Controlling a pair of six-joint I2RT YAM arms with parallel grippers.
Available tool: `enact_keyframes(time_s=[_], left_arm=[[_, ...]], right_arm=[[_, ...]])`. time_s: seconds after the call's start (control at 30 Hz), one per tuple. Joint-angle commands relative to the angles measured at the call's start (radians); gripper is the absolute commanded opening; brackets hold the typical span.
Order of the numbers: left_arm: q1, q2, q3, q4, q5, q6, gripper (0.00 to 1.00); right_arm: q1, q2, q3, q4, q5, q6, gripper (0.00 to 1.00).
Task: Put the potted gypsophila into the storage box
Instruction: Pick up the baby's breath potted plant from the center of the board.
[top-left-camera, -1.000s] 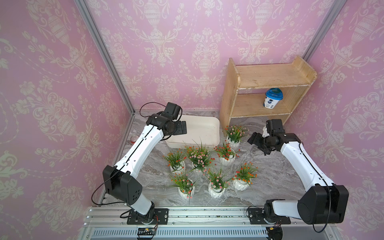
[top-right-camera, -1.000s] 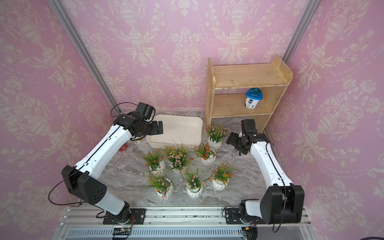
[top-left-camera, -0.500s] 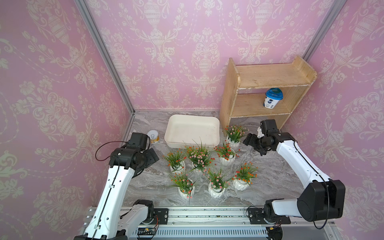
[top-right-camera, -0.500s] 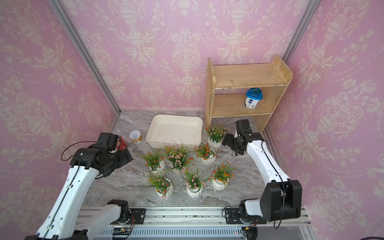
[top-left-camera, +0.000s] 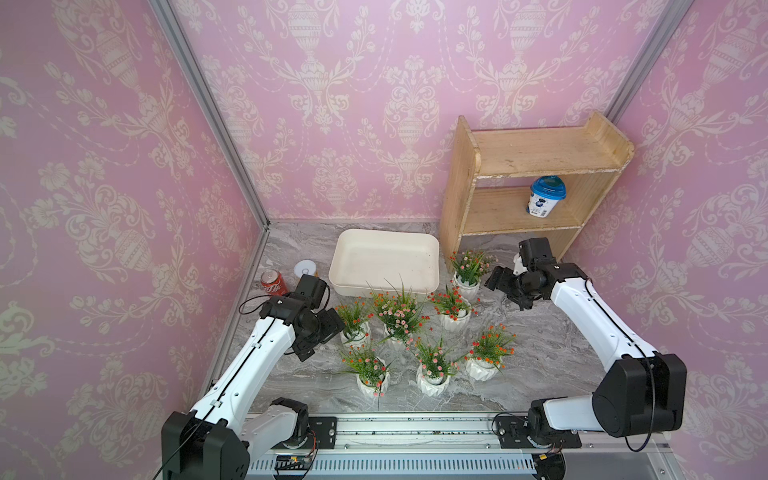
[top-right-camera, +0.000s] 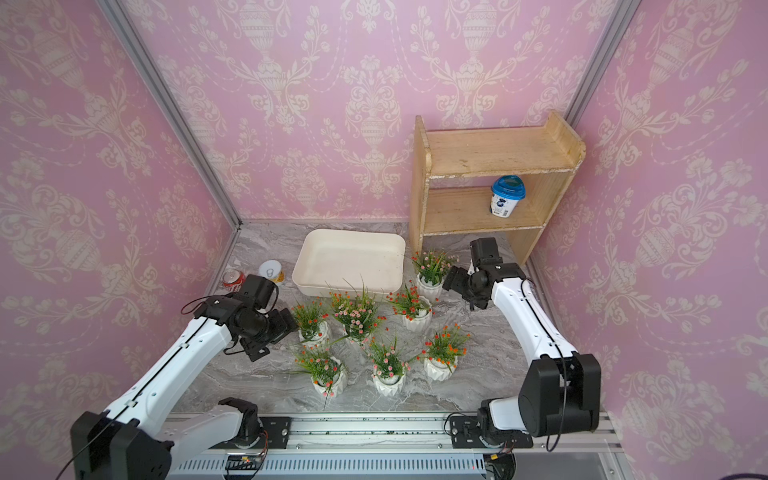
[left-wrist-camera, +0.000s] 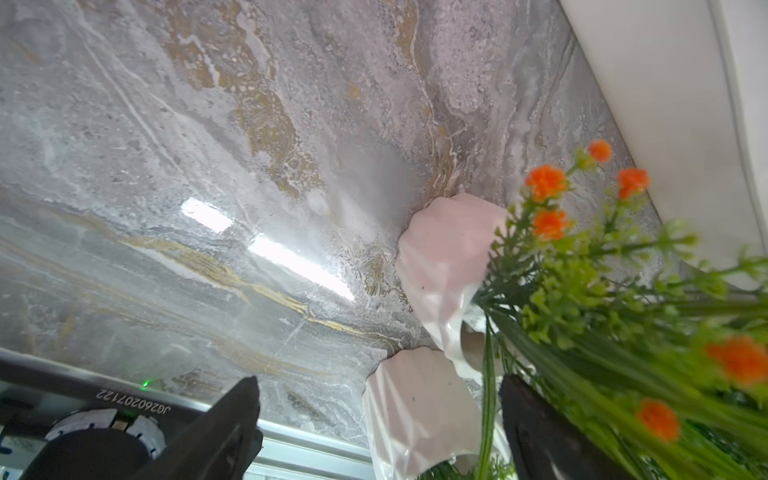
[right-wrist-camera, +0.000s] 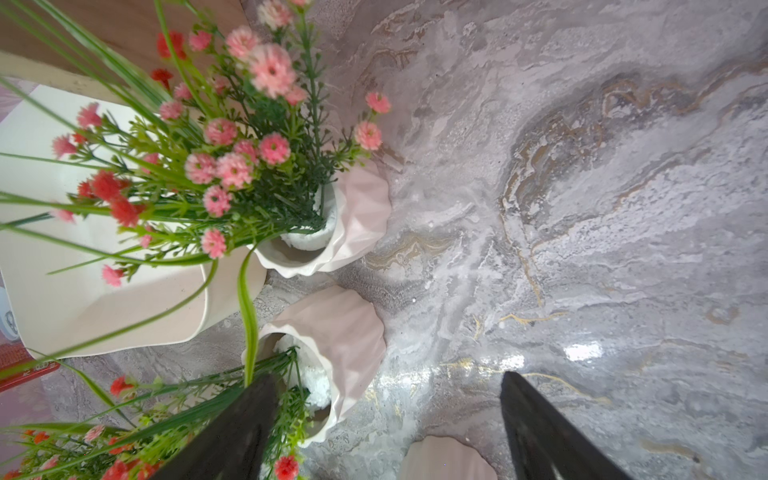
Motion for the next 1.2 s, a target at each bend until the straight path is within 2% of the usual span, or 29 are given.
enact_keyframes(time_s=[0.0,0.73,0.93,1.17], left_arm=[[-0.014,0.026,-0.024,0.056,-0.005,-0.042,0.89],[-0.049,0.117,-0.094,0.202,-0.012,-0.029,0.79],[-0.067,0.139,-0.098,0.216,-0.025,-0.027,0.68],[-0.083,0.159,-0.088,0.204,-0.057,-0.011,0.51]], right_arm=[[-0.003,-0.004,0.021,-0.02,0.02,-0.019,0.87],[-0.031,-0.029,-0.026,-0.022,0.028,-0.023,0.87],[-0.035,-0.046,-0.043,-0.025,0.031,-0.027,0.87],[-0.043,-0.063,-0.067,-0.022,0.032,-0.027,0.87]])
